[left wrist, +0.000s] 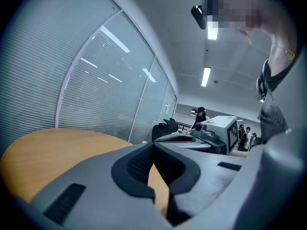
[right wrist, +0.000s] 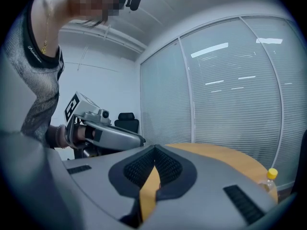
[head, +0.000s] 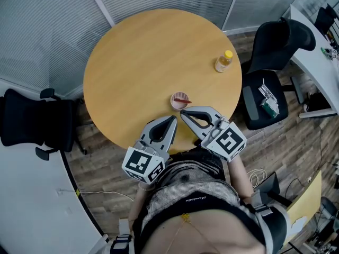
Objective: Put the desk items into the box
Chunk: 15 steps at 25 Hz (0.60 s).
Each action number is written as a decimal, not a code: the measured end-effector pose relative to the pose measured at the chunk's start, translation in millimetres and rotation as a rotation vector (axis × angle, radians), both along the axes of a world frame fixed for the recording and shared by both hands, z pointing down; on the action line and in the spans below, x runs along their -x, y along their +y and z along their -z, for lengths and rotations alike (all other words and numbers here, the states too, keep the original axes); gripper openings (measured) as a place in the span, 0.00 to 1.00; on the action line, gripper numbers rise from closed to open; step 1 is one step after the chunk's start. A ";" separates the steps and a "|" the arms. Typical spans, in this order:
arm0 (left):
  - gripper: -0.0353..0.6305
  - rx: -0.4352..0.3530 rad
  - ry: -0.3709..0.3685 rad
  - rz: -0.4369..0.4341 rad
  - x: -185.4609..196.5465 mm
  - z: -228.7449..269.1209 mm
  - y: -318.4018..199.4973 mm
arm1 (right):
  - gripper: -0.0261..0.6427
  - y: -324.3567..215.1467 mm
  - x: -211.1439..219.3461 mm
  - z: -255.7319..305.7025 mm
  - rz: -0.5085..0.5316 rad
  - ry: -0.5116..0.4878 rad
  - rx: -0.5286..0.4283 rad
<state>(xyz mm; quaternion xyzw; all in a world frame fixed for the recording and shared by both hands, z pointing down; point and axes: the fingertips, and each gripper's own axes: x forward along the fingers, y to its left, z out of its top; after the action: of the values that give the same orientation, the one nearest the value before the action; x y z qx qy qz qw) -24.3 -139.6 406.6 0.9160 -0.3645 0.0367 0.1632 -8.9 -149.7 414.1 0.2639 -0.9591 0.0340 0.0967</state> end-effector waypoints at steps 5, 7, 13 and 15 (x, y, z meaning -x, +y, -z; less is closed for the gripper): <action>0.08 0.001 -0.007 -0.002 2.1 0.0 -0.1 | 0.07 -0.3 0.6 -0.9 0.004 0.011 -0.001; 0.08 0.001 -0.010 -0.003 2.1 -0.2 -0.2 | 0.07 -0.7 -0.3 -1.4 0.004 0.013 0.001; 0.08 0.005 -0.004 0.005 3.9 -1.3 -0.1 | 0.07 -2.4 -2.1 -3.8 -0.007 0.018 0.021; 0.08 0.006 -0.004 0.004 4.5 -2.0 -0.3 | 0.07 -2.3 -1.7 -4.0 -0.007 0.022 0.020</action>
<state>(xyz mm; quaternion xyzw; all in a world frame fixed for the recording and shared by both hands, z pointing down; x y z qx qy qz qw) -28.8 -139.9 408.6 0.9148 -0.3666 0.0394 0.1650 -7.2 -152.0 418.1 0.2666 -0.9566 0.0412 0.1098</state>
